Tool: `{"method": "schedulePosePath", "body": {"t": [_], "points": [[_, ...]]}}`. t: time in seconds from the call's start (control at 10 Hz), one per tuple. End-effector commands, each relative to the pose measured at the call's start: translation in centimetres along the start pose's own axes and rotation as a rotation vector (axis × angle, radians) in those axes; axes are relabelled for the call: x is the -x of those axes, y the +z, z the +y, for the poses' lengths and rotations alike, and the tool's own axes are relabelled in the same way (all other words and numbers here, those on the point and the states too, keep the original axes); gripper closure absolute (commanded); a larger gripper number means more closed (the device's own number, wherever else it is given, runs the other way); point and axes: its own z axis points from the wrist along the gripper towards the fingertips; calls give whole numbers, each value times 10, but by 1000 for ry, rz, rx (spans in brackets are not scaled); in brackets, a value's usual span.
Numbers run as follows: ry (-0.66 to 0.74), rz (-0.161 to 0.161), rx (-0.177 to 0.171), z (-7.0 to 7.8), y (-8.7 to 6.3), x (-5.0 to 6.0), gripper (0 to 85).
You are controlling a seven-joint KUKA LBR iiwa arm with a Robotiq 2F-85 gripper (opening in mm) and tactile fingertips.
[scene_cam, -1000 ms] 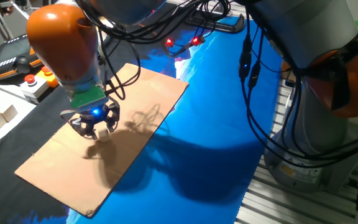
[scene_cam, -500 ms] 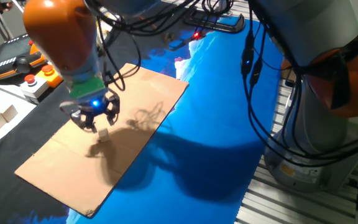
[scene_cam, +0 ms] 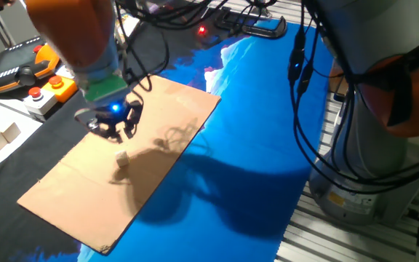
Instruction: Grab the block and place it at the designated location
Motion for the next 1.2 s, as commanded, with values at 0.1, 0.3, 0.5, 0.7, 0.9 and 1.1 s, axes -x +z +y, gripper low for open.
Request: {"method": "schedulePosePath", "body": {"t": [0.1, 0.3, 0.5, 0.7, 0.9, 1.1], "points": [[-55, 6, 7, -11, -12, 5, 843], [-147, -3, -22, -18, -17, 6, 843], [-246, -4, -47, -24, -24, 1, 843], [-318, 25, -37, -32, -31, 2, 843], [-357, 20, -43, -35, -33, 5, 843], [-381, 17, -48, -36, -34, 6, 843]]}}
